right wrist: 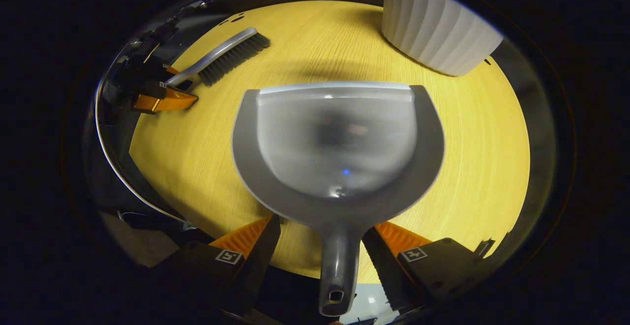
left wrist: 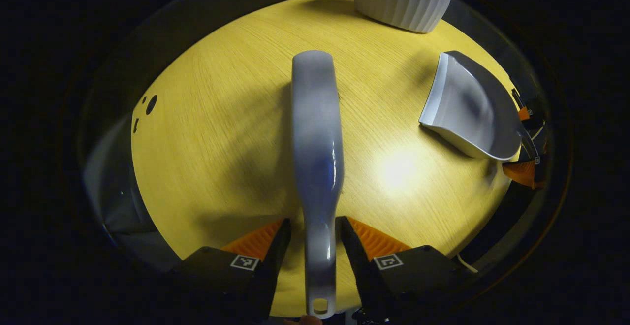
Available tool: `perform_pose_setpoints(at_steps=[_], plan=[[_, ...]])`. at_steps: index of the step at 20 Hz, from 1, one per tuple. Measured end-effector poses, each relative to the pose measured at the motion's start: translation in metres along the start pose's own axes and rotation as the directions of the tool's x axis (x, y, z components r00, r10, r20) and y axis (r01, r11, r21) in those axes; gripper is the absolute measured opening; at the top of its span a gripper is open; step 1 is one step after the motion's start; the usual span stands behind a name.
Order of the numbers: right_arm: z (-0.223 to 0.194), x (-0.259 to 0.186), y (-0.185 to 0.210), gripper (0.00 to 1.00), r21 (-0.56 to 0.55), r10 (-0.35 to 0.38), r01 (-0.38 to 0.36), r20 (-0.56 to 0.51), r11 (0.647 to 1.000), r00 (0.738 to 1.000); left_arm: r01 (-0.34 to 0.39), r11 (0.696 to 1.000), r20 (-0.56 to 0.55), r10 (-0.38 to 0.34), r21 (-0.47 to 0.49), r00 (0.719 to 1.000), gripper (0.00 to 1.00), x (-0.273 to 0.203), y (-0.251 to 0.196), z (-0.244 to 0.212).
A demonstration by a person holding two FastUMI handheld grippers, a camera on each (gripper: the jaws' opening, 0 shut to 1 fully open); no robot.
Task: Pick up the small broom and dustpan from the desktop, sweep the trash into the dustpan with the broom, and then empty the trash into the garbage bin.
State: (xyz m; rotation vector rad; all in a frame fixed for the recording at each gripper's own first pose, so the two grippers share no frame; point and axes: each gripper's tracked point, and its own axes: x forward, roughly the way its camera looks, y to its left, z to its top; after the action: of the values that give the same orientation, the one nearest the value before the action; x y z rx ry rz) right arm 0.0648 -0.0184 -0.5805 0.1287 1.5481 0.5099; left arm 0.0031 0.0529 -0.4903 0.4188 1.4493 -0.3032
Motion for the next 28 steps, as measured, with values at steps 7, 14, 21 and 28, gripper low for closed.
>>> perform_pose_setpoints(at_steps=[7, 14, 21, 28], plan=[[0.040, -0.065, -0.018, 1.00, 0.053, -0.053, 0.044, 0.198, 0.998, 0.979, -0.105, 0.994, 0.221, 0.109, -0.028, 0.969, 0.75, -0.072, 0.015, 0.020], [0.108, -0.160, -0.012, 0.99, 0.122, -0.056, -0.004, 0.491, 0.993, 0.870, -0.117, 0.983, 0.517, 0.175, -0.144, 0.838, 0.76, -0.178, 0.008, 0.065], [0.150, -0.242, -0.019, 0.99, 0.148, -0.156, 0.074, 0.687, 0.986, 0.710, -0.045, 0.980, 0.709, 0.171, -0.192, 0.684, 0.76, -0.267, -0.022, 0.094], [0.156, -0.288, -0.001, 0.99, 0.153, -0.209, 0.143, 0.772, 0.978, 0.601, -0.042, 0.983, 0.758, 0.165, -0.179, 0.631, 0.76, -0.292, -0.035, 0.080]])
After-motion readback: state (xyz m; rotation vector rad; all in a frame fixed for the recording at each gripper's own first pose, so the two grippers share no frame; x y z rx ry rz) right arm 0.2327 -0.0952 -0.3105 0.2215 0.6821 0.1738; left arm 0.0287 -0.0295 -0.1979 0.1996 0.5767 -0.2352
